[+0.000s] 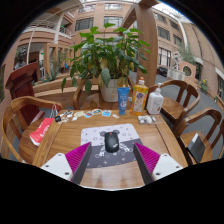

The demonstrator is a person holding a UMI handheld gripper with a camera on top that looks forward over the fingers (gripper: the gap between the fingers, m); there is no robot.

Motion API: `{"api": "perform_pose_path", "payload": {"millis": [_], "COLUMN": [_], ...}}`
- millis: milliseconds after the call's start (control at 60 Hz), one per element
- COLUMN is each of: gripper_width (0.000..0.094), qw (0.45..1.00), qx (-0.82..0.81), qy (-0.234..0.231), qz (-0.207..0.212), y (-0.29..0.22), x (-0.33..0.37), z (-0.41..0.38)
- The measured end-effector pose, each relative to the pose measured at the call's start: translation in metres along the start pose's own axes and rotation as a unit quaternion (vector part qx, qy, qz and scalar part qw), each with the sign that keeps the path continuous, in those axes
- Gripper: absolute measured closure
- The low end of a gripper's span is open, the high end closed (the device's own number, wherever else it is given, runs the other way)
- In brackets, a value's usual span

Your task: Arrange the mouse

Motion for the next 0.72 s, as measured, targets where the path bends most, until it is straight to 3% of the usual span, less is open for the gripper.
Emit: {"api": "perform_pose_path", "payload": {"millis": [367, 717], "gripper_width": [0.0078, 0.0078], "qw": [0.999, 0.998], "qx": [0.029, 0.046], "qy": [0.009, 0.01], "qz": [0.025, 0.039], "y": [0.059, 0.081], "x": [0.126, 0.165], "z": [-0.005, -0.007]}}
Point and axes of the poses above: the point between the fingertips, and its own axes, seen from behind it with the camera up: z to the right, y down, x backward, against the way the camera looks, the point moved 7 cm from there along x, backward, against the way the camera looks, and after that the axes turned 14 degrees about -z, right-handed, at the moved point
